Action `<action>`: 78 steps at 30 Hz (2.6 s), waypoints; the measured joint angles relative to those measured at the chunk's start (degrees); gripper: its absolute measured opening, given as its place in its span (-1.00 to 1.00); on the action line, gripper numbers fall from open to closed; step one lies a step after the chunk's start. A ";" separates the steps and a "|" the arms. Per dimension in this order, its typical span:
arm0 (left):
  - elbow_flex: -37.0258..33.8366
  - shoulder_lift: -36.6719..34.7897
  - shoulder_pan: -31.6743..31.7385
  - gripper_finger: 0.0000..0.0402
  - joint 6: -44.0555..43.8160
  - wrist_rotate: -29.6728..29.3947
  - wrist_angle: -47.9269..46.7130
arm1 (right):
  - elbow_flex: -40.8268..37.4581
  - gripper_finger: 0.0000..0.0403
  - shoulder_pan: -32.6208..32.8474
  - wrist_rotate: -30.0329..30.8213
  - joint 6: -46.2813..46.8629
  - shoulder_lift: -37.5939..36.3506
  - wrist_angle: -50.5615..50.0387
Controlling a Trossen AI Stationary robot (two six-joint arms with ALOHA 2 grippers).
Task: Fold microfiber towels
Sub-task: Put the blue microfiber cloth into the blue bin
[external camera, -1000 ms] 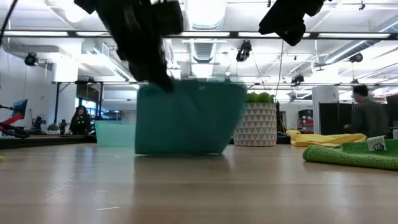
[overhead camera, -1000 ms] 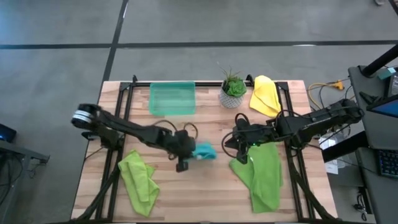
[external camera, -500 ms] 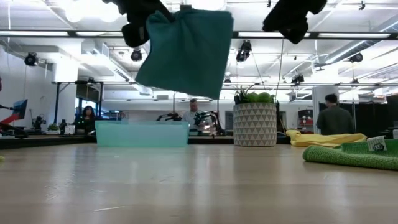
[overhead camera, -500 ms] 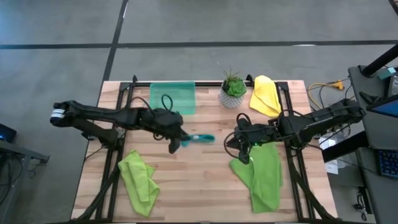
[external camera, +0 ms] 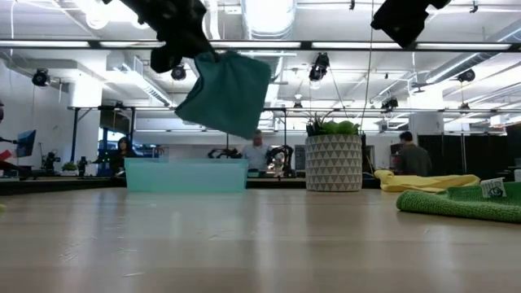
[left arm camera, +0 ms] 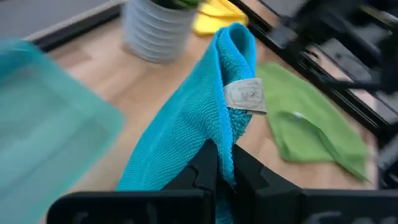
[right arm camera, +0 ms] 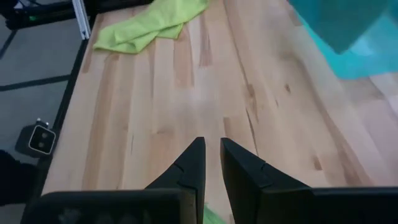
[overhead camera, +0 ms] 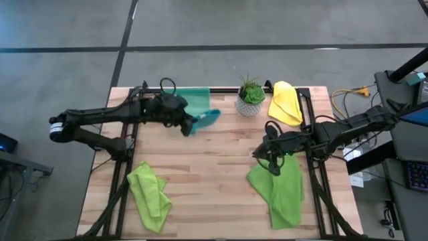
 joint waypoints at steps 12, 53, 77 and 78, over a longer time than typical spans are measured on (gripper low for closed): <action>-1.04 0.70 13.93 -1.00 -2.73 -2.36 0.57 | -2.84 -0.77 -0.15 5.78 -0.02 -3.05 0.16; -22.21 6.44 17.69 -0.67 -12.13 -12.40 12.64 | -2.92 -0.77 -2.78 9.81 4.85 -4.57 2.32; -9.86 15.97 29.61 -0.62 18.26 7.50 -1.01 | -1.28 -0.77 -2.78 9.17 6.06 -4.61 3.67; -8.42 18.17 30.05 -0.70 19.50 8.08 -2.56 | -1.10 -0.77 -2.78 9.17 6.50 -4.61 3.67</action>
